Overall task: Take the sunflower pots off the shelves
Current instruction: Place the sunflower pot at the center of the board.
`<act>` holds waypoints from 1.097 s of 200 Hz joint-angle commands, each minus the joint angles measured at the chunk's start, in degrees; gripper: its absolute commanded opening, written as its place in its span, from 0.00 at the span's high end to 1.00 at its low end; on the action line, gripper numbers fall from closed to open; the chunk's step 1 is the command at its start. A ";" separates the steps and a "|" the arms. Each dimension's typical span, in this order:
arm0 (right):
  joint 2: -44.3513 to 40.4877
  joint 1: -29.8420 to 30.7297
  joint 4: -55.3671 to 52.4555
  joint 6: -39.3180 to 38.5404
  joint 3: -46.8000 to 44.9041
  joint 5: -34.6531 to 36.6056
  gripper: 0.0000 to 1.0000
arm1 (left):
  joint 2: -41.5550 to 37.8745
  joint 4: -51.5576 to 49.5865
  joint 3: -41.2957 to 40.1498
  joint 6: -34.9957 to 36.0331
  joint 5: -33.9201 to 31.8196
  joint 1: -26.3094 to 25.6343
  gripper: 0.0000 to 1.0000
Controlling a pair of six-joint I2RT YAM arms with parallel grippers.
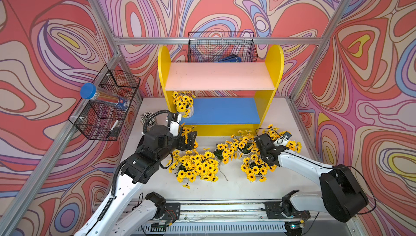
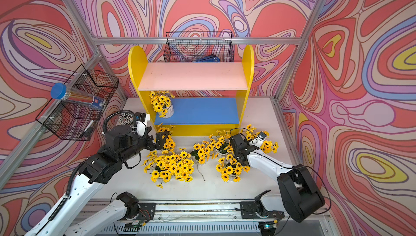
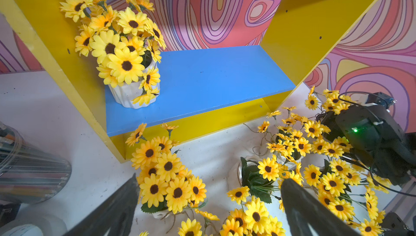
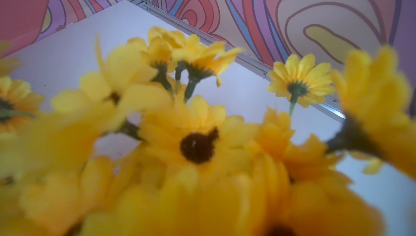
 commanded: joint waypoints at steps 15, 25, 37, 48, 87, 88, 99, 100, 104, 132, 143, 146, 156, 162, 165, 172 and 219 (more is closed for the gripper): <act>2.22 -0.37 0.98 -0.21 2.53 0.92 0.38 | -0.65 1.18 -0.74 -0.59 0.19 0.12 0.00; 1.17 -0.36 1.64 -1.13 2.19 0.27 0.37 | -0.54 1.20 -0.74 -0.59 0.30 0.17 0.00; 0.19 -0.30 2.63 -2.25 1.56 -0.22 0.35 | -0.23 1.07 -0.61 -0.59 0.55 0.17 0.00; 0.36 -0.32 3.08 -2.71 0.89 -0.60 0.32 | 0.03 0.99 -0.49 -0.59 0.66 0.17 0.00; 1.26 -0.32 0.47 -3.22 1.74 -2.27 0.22 | -0.54 0.95 -0.66 -0.33 0.07 0.14 0.00; 1.22 -0.34 0.57 -3.41 1.73 -2.39 0.22 | -0.56 0.94 -0.66 -0.33 0.07 0.16 0.00; 1.73 -0.31 0.24 -3.69 2.04 -3.26 0.22 | -0.58 0.74 -0.57 -0.37 -0.03 0.13 0.00; 1.76 -0.34 0.14 -3.69 2.15 -3.28 0.22 | -0.58 0.71 -0.57 -0.35 -0.03 0.11 0.00; 1.93 -0.37 -0.15 -3.69 2.39 -3.45 0.21 | -0.66 0.69 -0.57 -0.33 -0.07 0.16 0.00; 2.28 -0.19 -0.06 -5.24 2.46 -6.65 0.17 | -0.85 0.75 -0.66 -0.33 -0.04 0.10 0.00; 2.19 0.08 -0.69 -4.93 2.68 -7.06 0.12 | -0.84 0.67 -0.74 -0.24 -0.11 0.14 0.00; 2.10 0.14 -0.55 -4.97 2.49 -7.37 0.11 | -0.84 0.67 -0.74 -0.24 -0.16 0.10 0.00; 1.60 0.24 0.30 -5.05 1.74 -8.71 0.10 | -0.84 0.67 -0.74 -0.24 -0.18 0.10 0.00; 1.24 0.35 1.03 -4.97 1.03 -9.44 0.06 | -0.82 0.67 -0.74 -0.24 -0.14 0.09 0.00; 1.06 0.36 1.47 -5.03 0.68 -9.93 0.06 | -0.76 0.65 -0.74 -0.24 -0.18 0.12 0.00; 0.56 0.70 1.75 -4.81 -0.03 -10.20 0.04 | -0.75 0.63 -0.74 -0.24 -0.15 0.17 0.00; -3.58 3.24 2.09 -5.07 -1.09 -8.55 0.02 | -0.75 0.67 -0.74 -0.07 -0.37 0.05 0.00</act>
